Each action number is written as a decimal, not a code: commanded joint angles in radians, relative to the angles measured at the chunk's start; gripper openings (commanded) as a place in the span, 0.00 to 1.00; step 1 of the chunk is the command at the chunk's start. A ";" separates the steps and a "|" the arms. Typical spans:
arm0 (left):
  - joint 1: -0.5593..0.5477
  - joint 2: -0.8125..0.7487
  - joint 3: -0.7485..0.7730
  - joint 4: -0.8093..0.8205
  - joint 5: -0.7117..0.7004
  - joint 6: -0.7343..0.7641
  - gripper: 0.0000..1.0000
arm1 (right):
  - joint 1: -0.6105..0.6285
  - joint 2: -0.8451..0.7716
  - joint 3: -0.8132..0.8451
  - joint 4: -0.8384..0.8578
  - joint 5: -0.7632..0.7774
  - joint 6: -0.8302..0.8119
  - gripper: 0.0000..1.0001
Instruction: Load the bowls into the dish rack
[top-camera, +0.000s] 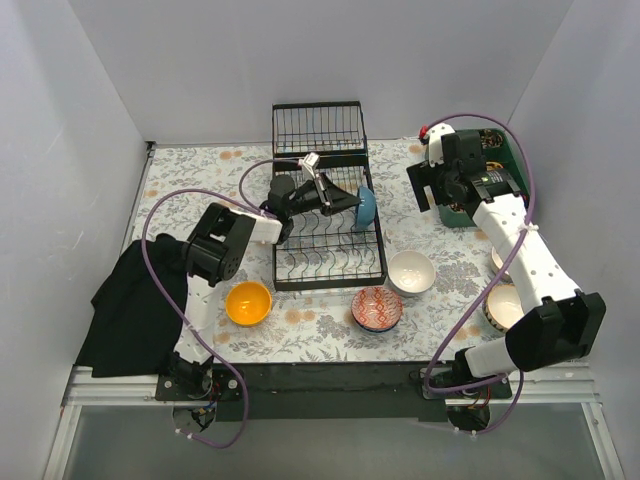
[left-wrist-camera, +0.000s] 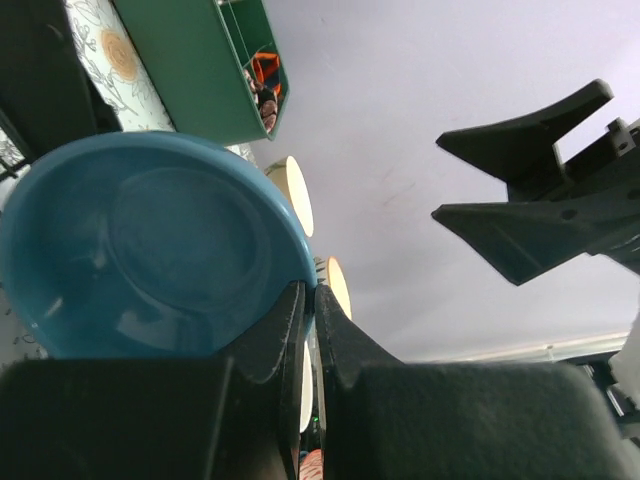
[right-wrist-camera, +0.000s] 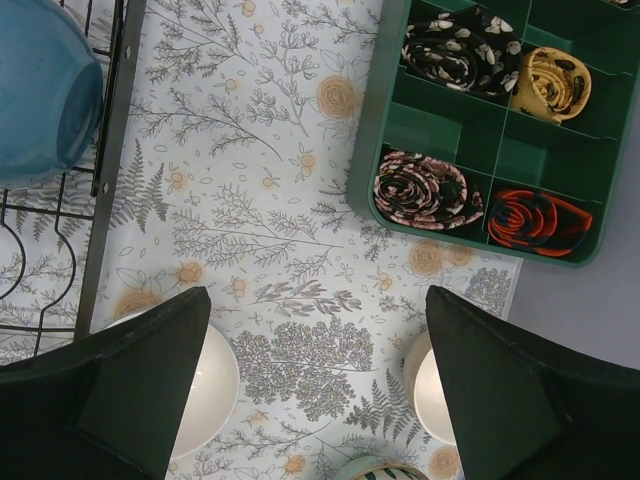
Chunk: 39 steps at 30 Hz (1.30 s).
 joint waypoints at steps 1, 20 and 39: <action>0.021 0.023 0.029 0.076 -0.015 -0.053 0.00 | -0.006 0.019 0.071 -0.009 -0.008 -0.017 0.97; 0.000 0.066 -0.001 0.233 -0.035 -0.196 0.00 | 0.000 0.053 0.098 -0.023 -0.017 -0.033 0.96; 0.001 0.020 -0.011 0.099 -0.018 -0.119 0.27 | 0.052 0.088 0.143 -0.023 0.000 -0.049 0.96</action>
